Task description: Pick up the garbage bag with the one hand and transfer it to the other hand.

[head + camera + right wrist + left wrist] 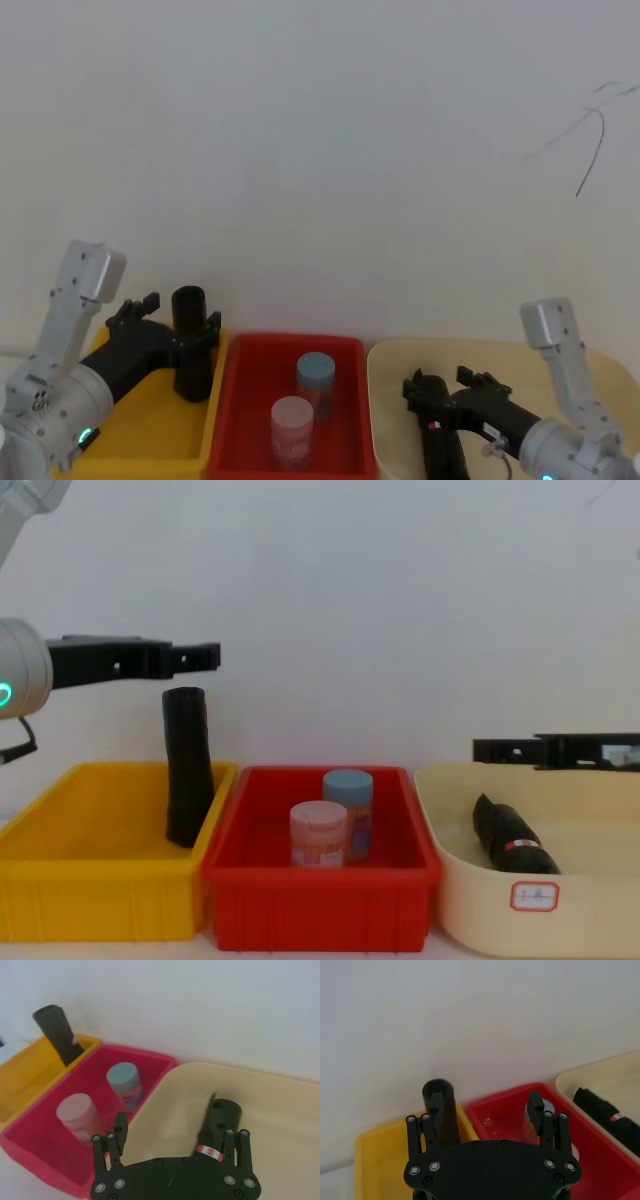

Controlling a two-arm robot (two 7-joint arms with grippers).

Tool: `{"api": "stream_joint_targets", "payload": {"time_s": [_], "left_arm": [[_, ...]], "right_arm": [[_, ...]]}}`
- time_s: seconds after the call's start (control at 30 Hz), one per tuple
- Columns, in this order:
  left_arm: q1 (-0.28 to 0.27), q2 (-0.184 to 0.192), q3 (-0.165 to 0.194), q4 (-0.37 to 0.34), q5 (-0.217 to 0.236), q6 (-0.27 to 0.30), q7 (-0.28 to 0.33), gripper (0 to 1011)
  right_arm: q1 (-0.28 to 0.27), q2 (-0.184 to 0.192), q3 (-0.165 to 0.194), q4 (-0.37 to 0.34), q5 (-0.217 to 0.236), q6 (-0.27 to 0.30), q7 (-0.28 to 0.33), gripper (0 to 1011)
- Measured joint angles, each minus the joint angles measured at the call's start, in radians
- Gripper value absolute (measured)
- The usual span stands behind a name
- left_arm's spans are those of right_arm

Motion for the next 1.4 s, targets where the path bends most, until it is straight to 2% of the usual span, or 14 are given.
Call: {"api": "stream_joint_targets", "payload": {"time_s": [0.37,0.53,0.77,1.0,1.4], "left_arm": [[0.005,0.005,0.001,0.031,0.009,0.002,-0.008,1000],[0.006,0.006,0.002,0.039,0.011,0.003,-0.011,1000],[0.007,0.007,0.002,0.045,0.012,0.003,-0.012,1000],[0.007,0.008,0.002,0.049,0.013,0.003,-0.013,1000],[0.008,0.009,0.002,0.052,0.014,0.004,-0.014,1000]], "right_arm": [[0.068,-0.020,-0.061,0.027,-0.020,0.045,0.054,1000],[0.110,-0.029,-0.099,0.054,-0.030,0.065,0.088,1000],[0.179,-0.048,-0.158,0.109,-0.044,0.104,0.140,1000],[0.236,-0.066,-0.201,0.166,-0.058,0.135,0.174,1000],[0.311,-0.099,-0.242,0.269,-0.079,0.162,0.211,1000]]}}
